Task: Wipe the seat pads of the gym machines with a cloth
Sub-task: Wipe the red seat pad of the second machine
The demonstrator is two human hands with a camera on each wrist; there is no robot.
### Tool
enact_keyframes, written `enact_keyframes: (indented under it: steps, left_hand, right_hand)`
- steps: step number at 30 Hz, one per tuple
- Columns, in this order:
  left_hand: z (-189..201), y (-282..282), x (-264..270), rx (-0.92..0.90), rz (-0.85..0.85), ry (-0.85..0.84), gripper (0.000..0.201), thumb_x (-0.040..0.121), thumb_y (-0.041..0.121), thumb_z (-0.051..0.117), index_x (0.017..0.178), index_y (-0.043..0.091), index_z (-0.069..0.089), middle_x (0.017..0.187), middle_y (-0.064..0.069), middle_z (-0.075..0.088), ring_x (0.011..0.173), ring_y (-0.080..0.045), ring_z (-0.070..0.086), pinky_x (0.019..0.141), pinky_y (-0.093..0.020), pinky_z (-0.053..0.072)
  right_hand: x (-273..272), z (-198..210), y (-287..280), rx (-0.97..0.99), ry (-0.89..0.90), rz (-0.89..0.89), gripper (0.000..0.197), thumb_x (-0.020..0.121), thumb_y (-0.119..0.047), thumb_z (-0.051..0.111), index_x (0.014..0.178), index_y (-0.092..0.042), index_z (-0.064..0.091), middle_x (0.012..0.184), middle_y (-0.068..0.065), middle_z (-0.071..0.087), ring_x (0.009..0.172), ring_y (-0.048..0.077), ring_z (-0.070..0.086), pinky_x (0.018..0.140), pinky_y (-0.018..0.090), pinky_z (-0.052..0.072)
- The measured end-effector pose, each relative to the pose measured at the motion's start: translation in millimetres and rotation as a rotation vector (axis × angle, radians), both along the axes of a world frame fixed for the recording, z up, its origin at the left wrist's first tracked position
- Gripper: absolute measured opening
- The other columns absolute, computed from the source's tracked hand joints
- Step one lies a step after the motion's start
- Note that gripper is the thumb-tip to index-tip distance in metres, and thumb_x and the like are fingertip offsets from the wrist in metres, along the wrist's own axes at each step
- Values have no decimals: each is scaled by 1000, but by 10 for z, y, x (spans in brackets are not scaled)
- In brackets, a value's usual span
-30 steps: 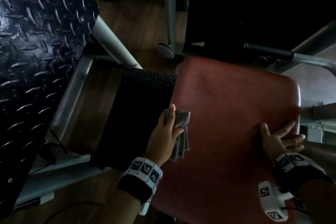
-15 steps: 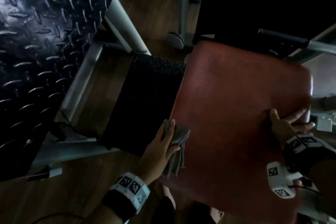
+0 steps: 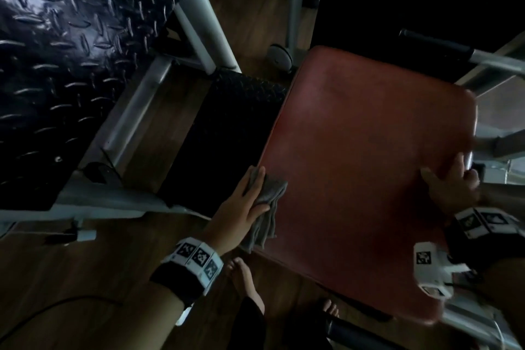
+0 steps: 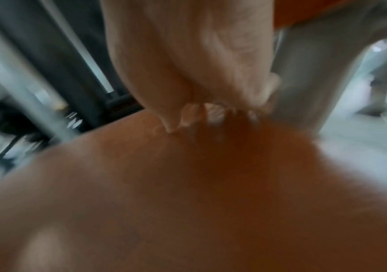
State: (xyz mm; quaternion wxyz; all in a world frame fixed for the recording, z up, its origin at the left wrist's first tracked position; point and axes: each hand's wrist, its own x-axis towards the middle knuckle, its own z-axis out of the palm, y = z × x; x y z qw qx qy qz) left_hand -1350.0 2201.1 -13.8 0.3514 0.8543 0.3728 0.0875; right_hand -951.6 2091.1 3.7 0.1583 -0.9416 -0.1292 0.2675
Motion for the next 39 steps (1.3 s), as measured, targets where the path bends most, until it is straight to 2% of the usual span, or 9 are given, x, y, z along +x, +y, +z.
enact_keyframes:
  steps: [4, 7, 10, 14, 19, 26, 29, 32, 39]
  left_hand:
    - [-8, 23, 54, -3, 32, 9, 71, 94, 53, 34, 155, 29, 4, 163, -2, 6, 144, -10, 15, 112, -24, 29]
    - [19, 86, 123, -41, 44, 48, 70, 94, 52, 35, 154, 35, 1, 163, -1, 5, 146, -16, 20, 113, -35, 35]
    - [63, -9, 122, -36, 31, 119, 71, 95, 47, 36, 153, 34, -3, 163, -4, -5, 145, -25, 24, 111, -39, 38]
    - [77, -347, -15, 32, 29, 134, 79, 92, 52, 31, 154, 27, -11, 162, -9, -15, 148, -28, 13, 117, -38, 27]
    - [65, -617, -110, -188, 267, 3, 95, 85, 60, 42, 153, 24, -13, 161, 9, -10, 148, -14, 10, 118, -43, 26]
    - [168, -618, -3, -376, 561, 201, 85, 84, 60, 57, 146, 56, -1, 161, 1, -10, 146, -39, 7, 107, -63, 33]
    - [249, -617, 105, -476, 680, 163, 61, 88, 70, 36, 140, 65, 3, 161, 1, 10, 143, -40, 17, 107, -65, 27]
    - [276, -619, 176, -256, 725, 311, 50, 94, 64, 22, 143, 57, 14, 151, 8, 36, 136, -34, 28, 105, -60, 20]
    - [178, -570, 215, -381, 791, 53, 61, 93, 45, 53, 145, 43, 21, 137, -8, 51, 121, -33, 53, 98, -51, 47]
  right_hand:
    - [99, -194, -409, 15, 55, 36, 92, 78, -64, 59, 147, -50, 0, 146, 28, 35, 127, 52, 40, 105, 63, 31]
    - [-76, 10, -421, 0, 125, 69, 100, 74, -72, 54, 151, -39, 0, 156, 21, 20, 139, 46, 25, 111, 62, 22]
    - [-217, 90, -451, 25, 90, 51, 78, 95, -50, 46, 154, -31, -3, 160, 18, -2, 145, 41, 6, 116, 53, 6]
    - [-294, 20, -432, 47, -7, 66, 77, 96, -43, 49, 155, -23, 2, 158, 24, 2, 141, 50, 11, 114, 56, 11]
    - [-240, 10, -398, -26, 77, 85, 85, 94, -51, 50, 153, -6, 9, 158, 24, 9, 143, 43, 11, 117, 53, 10]
    - [-373, 52, -354, 26, -51, 26, 75, 97, -41, 49, 155, -19, 7, 157, 27, 5, 139, 52, 15, 113, 55, 9]
    - [-308, -21, -379, 1, -24, 121, 87, 91, -57, 43, 153, -6, 10, 156, 28, 10, 141, 48, 14, 115, 55, 11]
    - [-383, -52, -405, 46, -149, 69, 94, 82, -68, 39, 154, -14, 12, 153, 33, 11, 134, 58, 21, 111, 60, 13]
    - [-305, 69, -391, 52, -38, 66, 74, 96, -40, 50, 153, -8, 15, 156, 28, 9, 142, 47, 12, 116, 53, 9]
